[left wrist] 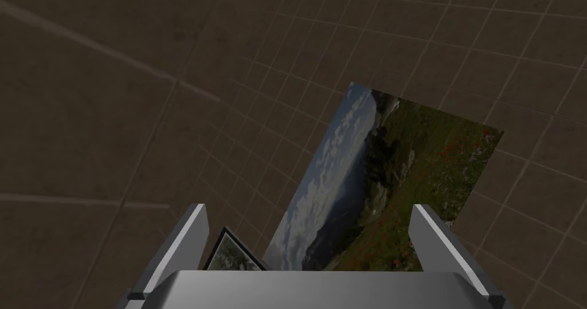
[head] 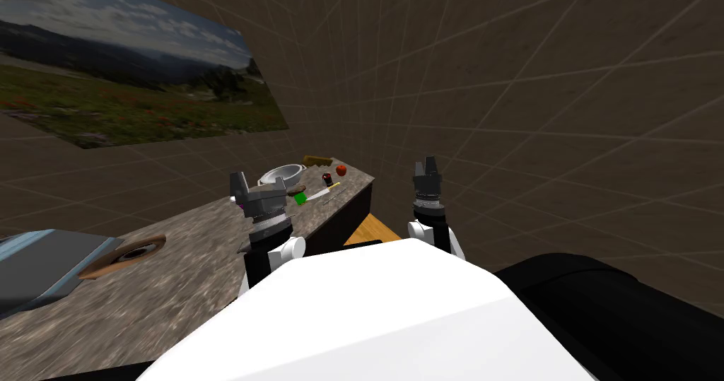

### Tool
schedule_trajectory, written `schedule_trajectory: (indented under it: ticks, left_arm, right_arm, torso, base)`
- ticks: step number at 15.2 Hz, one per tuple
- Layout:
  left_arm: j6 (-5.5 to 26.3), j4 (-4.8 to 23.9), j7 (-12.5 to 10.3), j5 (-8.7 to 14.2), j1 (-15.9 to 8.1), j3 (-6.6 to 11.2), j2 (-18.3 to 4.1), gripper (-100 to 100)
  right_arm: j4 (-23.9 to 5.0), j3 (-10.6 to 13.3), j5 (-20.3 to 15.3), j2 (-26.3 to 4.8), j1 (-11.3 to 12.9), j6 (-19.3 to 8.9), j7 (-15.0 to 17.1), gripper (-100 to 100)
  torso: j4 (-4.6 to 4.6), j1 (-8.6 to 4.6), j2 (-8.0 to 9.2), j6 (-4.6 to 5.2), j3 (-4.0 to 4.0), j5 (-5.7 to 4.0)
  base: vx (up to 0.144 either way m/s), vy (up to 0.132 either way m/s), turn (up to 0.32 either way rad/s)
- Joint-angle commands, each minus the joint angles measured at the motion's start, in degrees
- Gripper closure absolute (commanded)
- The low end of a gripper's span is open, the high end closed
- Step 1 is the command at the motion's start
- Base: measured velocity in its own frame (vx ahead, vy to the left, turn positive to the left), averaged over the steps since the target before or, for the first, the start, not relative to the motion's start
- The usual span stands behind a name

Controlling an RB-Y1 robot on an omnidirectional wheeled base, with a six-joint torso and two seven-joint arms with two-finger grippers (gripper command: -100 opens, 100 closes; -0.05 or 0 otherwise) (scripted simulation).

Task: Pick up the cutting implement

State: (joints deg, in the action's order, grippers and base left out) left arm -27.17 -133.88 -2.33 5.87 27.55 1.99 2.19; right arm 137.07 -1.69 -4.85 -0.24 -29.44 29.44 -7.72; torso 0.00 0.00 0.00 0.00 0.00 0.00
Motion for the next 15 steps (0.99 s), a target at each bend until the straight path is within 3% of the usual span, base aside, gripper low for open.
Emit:
schedule_trajectory:
  ticks: [1, 6, 8, 10, 13, 15]
  left_arm:
    - [1.7, 0.9, -0.6, 0.8, -1.1, 0.12, -1.9, -100]
    - [5.9, 3.3, -2.0, 2.7, -3.7, 0.38, -5.2, -100]
    - [9.3, 5.7, -3.2, 4.5, -6.2, 0.59, -7.7, -100]
    - [10.0, 5.7, -3.2, 4.5, -6.2, 0.59, -7.7, -100]
    - [13.8, 8.9, -4.6, 6.7, -9.1, 0.80, -10.4, -100]
    - [15.0, 8.9, -4.6, 6.7, -9.1, 0.80, -10.4, -100]
  right_arm:
    - [0.0, 0.0, 0.0, 0.0, 0.0, 0.0, 0.0, 0]
    - [0.0, 0.0, 0.0, 0.0, 0.0, 0.0, 0.0, 0]
    - [0.0, 0.0, 0.0, 0.0, 0.0, 0.0, 0.0, 0]
    - [0.0, 0.0, 0.0, 0.0, 0.0, 0.0, 0.0, 0]
    - [0.0, 0.0, 0.0, 0.0, 0.0, 0.0, 0.0, 0]
    - [0.0, 0.0, 0.0, 0.0, 0.0, 0.0, 0.0, 0]
  torso:
    - [0.00, 0.00, 0.00, 0.00, 0.00, 0.00]
    - [0.06, -0.37, 0.26, 0.02, 0.15, -0.08]
    - [0.04, -0.26, 0.20, 0.02, 0.11, -0.06]
    - [0.03, -0.23, 0.14, 0.02, 0.08, -0.05]
    - [0.02, -0.16, 0.08, 0.01, 0.04, -0.04]
    - [0.01, -0.17, 0.02, 0.02, 0.01, -0.04]
  base:
    - [-0.044, -0.048, -0.023]
    - [-0.065, -0.087, -0.031]
    - [-0.036, -0.055, -0.036]
    - [-0.025, -0.047, -0.020]
    - [-0.015, -0.039, -0.024]
    - [-0.007, -0.036, -0.019]
